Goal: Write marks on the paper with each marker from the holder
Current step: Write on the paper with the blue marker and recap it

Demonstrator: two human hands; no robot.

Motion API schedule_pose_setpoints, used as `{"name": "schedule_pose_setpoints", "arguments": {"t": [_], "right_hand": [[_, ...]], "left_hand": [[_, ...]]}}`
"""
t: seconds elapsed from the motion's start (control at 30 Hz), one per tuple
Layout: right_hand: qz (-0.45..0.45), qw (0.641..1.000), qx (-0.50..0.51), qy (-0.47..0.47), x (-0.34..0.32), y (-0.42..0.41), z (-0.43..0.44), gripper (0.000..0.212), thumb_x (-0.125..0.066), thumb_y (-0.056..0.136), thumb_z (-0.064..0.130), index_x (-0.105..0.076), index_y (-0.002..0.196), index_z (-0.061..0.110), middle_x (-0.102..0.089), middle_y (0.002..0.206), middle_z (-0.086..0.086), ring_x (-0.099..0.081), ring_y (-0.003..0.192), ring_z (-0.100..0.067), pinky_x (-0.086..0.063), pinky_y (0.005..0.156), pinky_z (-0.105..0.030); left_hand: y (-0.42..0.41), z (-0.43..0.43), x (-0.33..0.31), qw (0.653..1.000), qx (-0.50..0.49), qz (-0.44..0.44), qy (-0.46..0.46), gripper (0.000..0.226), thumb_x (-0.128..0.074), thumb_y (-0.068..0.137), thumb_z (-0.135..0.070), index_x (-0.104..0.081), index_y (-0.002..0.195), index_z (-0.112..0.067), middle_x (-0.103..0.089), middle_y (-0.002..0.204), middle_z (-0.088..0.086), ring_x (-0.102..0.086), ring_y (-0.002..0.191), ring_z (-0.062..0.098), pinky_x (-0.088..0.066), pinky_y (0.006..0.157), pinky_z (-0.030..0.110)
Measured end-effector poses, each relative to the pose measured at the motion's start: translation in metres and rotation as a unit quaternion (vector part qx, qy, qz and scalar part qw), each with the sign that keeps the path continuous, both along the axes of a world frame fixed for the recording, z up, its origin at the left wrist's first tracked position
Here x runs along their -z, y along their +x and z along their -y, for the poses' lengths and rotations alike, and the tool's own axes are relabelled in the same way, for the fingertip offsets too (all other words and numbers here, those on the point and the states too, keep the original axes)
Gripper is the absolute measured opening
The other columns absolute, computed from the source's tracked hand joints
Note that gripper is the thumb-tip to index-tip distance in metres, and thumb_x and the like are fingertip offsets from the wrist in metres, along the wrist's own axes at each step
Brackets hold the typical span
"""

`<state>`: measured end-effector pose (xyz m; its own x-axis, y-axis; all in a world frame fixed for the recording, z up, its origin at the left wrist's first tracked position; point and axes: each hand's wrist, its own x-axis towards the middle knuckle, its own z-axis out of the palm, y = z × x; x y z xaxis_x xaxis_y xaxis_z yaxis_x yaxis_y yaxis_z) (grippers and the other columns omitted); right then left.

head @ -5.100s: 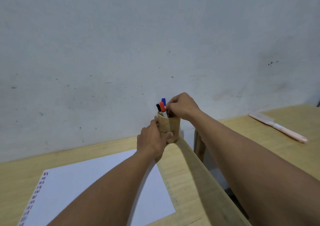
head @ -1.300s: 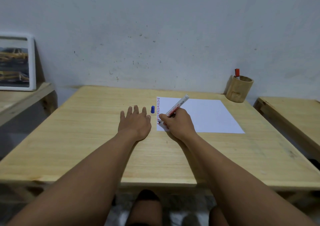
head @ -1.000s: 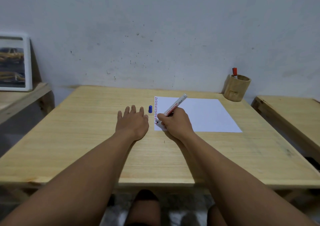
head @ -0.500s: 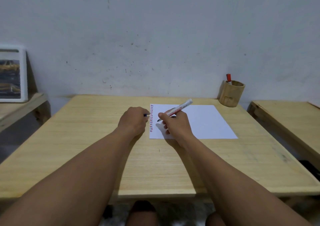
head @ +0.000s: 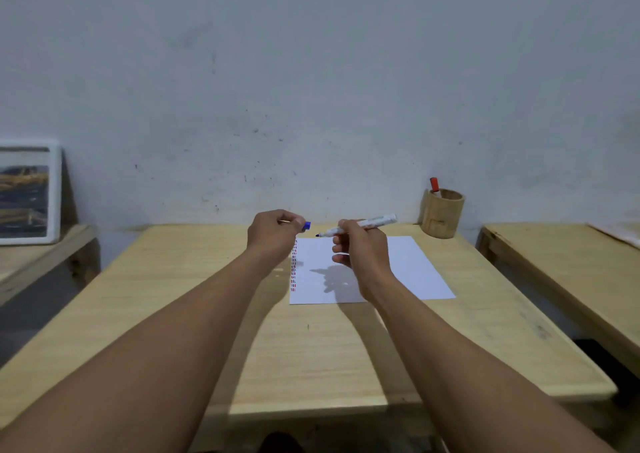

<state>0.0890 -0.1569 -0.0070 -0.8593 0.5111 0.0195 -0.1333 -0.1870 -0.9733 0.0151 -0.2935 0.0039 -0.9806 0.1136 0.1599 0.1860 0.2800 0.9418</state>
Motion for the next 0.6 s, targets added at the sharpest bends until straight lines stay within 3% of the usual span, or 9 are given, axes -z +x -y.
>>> {"name": "schedule_pose_setpoints", "arguments": {"t": [0.17, 0.4, 0.6], "right_hand": [[-0.029, 0.999, 0.025, -0.021, -0.024, 0.013, -0.009, 0.016, -0.058, 0.094, 0.013, -0.065, 0.081, 0.007, -0.061, 0.069, -0.007, -0.055, 0.052, -0.014, -0.051, 0.048, -0.023], [-0.044, 0.999, 0.014, -0.022, -0.036, 0.027, -0.020, 0.014, -0.061, 0.094, 0.012, -0.069, 0.091, 0.001, -0.064, 0.074, -0.010, -0.058, 0.054, -0.012, -0.054, 0.051, -0.022], [-0.050, 0.999, 0.002, -0.017, -0.036, 0.034, -0.030, 0.008, -0.070, 0.092, 0.012, -0.068, 0.094, 0.005, -0.063, 0.069, -0.006, -0.058, 0.053, -0.011, -0.053, 0.054, -0.022]], "left_hand": [[0.009, -0.011, -0.012, 0.998, 0.024, 0.031, 0.045, 0.015, -0.063, 0.094, -0.025, -0.074, 0.084, -0.023, -0.078, 0.093, -0.003, -0.062, 0.083, 0.016, -0.049, 0.077, 0.031], [0.029, -0.027, -0.029, 0.992, 0.078, 0.069, 0.072, 0.020, -0.062, 0.098, -0.023, -0.075, 0.106, -0.010, -0.076, 0.091, -0.003, -0.063, 0.085, 0.013, -0.048, 0.067, 0.026], [0.038, -0.038, -0.034, 0.984, 0.094, 0.111, 0.105, 0.020, -0.063, 0.098, -0.024, -0.075, 0.108, -0.011, -0.078, 0.093, -0.002, -0.065, 0.086, 0.011, -0.050, 0.070, 0.026]]}}
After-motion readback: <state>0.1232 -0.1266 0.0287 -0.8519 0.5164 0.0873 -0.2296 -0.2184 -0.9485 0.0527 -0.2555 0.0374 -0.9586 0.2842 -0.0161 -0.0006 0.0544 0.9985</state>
